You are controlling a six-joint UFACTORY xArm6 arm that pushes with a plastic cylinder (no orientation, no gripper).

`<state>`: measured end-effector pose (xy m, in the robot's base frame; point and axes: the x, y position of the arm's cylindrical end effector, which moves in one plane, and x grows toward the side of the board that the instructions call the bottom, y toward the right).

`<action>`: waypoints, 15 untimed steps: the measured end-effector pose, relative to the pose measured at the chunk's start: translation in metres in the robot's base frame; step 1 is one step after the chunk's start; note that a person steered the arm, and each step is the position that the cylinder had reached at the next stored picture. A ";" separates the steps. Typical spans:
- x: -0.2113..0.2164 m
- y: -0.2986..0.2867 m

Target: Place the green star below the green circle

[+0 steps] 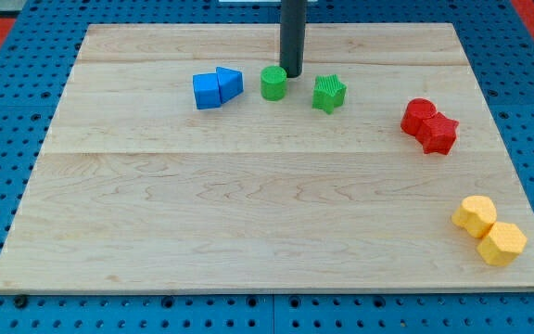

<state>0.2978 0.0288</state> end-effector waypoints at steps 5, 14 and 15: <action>-0.029 0.066; 0.051 0.046; 0.051 0.064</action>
<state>0.3485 0.0929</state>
